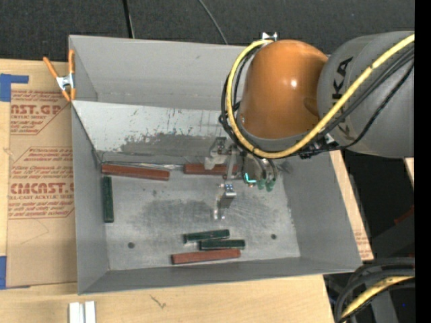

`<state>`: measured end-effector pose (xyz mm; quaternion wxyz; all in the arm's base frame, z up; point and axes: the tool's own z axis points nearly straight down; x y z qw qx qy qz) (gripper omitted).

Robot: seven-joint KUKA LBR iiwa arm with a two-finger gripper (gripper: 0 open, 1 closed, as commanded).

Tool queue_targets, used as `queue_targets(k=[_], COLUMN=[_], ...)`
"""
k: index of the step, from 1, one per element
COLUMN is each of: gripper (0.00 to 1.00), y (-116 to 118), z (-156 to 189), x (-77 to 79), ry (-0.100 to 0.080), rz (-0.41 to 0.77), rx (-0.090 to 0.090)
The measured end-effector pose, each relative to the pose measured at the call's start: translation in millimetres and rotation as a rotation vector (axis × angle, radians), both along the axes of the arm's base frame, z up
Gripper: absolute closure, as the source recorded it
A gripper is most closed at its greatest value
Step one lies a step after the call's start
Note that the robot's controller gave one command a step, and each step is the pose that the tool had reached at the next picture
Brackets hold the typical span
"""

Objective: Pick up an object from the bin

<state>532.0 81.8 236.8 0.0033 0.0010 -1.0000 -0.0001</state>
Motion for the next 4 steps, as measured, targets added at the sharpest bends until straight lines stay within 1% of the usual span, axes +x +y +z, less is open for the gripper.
queue_targets(k=[1, 2, 3, 4], gripper=[0.00, 0.00, 0.00, 0.00], y=[-0.6, -6.0, -26.5, -21.6], z=[4.5, -44.0, -73.1, -77.5], x=[1.6, -12.0, -44.3, -50.2], ry=[-0.008, -0.009, -0.008, -0.007], rz=[-0.002, 0.117, 0.431, 0.459], rx=[0.001, 0.001, 0.002, 0.002])
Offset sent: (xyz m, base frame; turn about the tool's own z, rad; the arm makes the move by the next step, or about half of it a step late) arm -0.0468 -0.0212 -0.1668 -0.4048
